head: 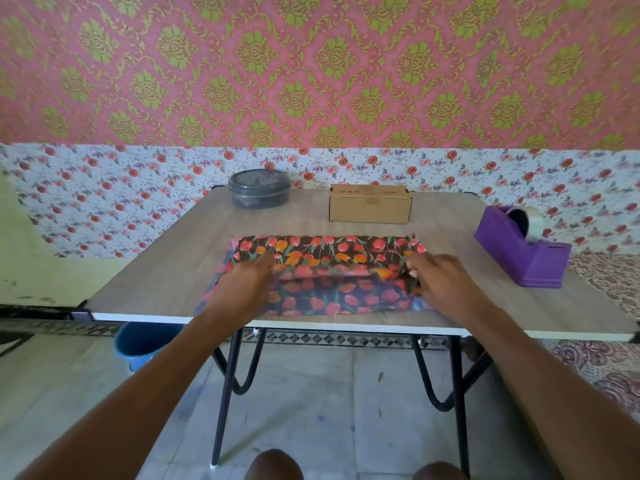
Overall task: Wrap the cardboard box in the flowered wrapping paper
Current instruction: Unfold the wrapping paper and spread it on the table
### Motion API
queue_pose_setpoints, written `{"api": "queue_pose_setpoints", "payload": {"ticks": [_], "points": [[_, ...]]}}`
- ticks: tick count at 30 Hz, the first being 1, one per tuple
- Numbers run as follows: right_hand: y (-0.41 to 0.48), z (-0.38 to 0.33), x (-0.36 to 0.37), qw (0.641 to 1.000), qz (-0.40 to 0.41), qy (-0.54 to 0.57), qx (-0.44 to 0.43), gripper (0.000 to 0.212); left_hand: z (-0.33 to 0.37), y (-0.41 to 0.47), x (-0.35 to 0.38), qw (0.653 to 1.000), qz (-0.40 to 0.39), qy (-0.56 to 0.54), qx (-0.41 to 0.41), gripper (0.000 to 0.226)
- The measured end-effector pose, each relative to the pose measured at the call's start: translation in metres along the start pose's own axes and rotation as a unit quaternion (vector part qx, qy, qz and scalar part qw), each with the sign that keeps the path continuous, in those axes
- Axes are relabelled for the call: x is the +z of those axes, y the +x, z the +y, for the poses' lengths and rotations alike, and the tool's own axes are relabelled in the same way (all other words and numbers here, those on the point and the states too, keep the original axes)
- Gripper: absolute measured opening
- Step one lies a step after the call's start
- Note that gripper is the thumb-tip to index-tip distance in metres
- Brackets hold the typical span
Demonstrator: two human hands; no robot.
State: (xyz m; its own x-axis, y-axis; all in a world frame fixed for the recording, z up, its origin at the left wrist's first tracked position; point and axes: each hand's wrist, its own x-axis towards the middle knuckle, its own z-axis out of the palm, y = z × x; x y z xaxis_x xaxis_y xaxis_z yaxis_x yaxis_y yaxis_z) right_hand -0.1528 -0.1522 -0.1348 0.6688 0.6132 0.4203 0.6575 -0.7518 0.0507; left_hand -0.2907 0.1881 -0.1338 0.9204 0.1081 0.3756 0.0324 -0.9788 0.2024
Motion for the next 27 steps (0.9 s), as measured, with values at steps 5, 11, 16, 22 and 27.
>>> {"api": "queue_pose_setpoints", "payload": {"ticks": [5,11,16,22,27], "points": [[-0.009,-0.015,0.005,0.932,0.36,-0.033,0.016,0.023,0.016,0.033,-0.033,0.983,0.163,0.044,-0.072,0.009],[-0.009,-0.021,0.002,0.935,0.347,-0.049,-0.054,0.011,0.033,0.104,-0.068,0.97,0.182,0.104,-0.12,0.019],[0.0,-0.019,0.005,0.973,0.21,-0.047,-0.088,0.027,0.044,0.138,-0.068,0.953,0.234,0.094,-0.168,0.017],[0.009,-0.012,0.008,0.981,-0.111,0.159,0.006,0.032,0.041,0.144,-0.051,0.93,0.279,0.159,-0.177,0.018],[0.042,0.014,-0.01,0.937,0.183,0.242,0.171,0.01,0.012,0.118,-0.007,0.954,0.266,0.128,0.045,0.023]]}}
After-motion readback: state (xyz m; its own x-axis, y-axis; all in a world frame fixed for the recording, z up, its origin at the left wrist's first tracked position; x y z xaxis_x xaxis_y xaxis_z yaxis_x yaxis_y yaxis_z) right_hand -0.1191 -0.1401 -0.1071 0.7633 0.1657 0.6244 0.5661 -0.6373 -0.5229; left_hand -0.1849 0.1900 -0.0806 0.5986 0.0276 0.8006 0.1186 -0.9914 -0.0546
